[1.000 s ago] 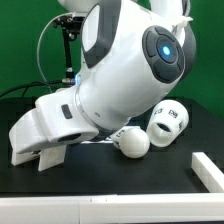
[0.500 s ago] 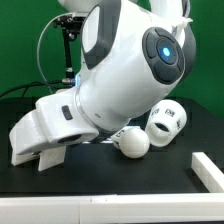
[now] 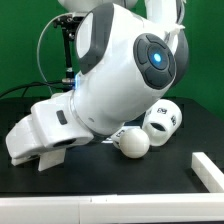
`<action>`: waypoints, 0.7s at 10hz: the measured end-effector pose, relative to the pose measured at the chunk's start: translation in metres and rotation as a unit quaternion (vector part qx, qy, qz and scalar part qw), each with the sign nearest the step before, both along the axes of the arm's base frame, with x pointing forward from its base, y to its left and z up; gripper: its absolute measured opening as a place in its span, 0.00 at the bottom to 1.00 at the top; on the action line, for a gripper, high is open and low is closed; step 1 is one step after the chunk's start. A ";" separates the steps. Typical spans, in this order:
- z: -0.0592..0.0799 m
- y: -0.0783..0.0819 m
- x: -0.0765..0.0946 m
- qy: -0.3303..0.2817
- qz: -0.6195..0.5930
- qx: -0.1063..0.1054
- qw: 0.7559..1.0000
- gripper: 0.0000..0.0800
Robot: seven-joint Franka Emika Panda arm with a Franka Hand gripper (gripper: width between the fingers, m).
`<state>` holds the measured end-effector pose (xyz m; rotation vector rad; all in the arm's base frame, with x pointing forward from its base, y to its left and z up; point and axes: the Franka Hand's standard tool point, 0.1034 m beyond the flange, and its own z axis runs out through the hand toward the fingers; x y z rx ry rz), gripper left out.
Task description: Assemble lamp
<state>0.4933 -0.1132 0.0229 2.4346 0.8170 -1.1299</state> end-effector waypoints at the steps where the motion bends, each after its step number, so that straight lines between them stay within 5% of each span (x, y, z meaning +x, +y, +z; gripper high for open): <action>1: 0.000 0.000 0.000 0.000 0.000 0.000 1.000 0.71; 5: 0.000 0.000 0.000 -0.001 0.000 0.001 1.000 0.66; 7: 0.017 0.020 0.006 0.011 -0.050 -0.008 0.999 0.66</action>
Offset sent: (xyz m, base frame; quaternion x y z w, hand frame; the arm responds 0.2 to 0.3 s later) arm 0.0000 0.0000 0.0000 0.0000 0.0000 0.0000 1.0000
